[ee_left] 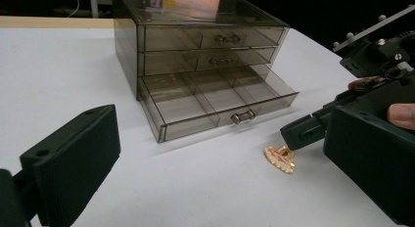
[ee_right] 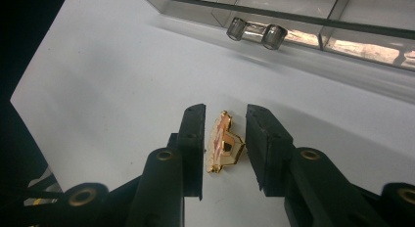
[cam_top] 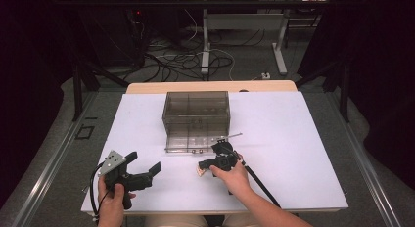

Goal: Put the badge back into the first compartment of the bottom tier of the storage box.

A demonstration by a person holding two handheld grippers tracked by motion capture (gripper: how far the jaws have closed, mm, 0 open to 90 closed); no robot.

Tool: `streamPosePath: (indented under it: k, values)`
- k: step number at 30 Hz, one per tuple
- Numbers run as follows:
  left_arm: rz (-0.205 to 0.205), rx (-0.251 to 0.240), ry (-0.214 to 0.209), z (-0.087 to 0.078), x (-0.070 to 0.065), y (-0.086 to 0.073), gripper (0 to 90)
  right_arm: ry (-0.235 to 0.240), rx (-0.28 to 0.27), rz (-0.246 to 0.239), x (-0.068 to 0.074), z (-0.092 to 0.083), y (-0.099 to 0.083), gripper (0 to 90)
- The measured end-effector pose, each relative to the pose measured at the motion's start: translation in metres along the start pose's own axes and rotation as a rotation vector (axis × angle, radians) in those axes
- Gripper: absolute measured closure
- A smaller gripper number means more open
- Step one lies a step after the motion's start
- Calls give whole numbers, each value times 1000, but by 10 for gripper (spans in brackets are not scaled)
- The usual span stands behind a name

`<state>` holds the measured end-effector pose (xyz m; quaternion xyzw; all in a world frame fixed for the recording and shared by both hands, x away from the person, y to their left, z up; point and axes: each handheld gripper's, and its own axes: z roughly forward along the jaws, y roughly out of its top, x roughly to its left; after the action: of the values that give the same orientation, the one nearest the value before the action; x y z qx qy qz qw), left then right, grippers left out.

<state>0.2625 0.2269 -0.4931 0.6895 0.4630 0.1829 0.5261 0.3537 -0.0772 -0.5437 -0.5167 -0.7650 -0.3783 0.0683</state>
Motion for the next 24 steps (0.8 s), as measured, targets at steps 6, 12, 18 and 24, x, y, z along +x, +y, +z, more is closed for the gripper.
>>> streamPosePath:
  k: [6, 12, 18, 24]
  values:
    - [0, 1, -3, 0, 0, 0, 7, -6, -3, -1, -2, 5, -1, 708]
    - [5, 7, -2, 0, 0, 0, 7, 0, 8, -10, -1, 7, -2, 750]
    - [4, 5, 0, 0, 0, 0, 7, -4, 15, -5, 0, 7, -3, 786]
    - [4, 4, -1, 0, 0, 0, 7, -14, 12, -13, 0, 7, -3, 831]
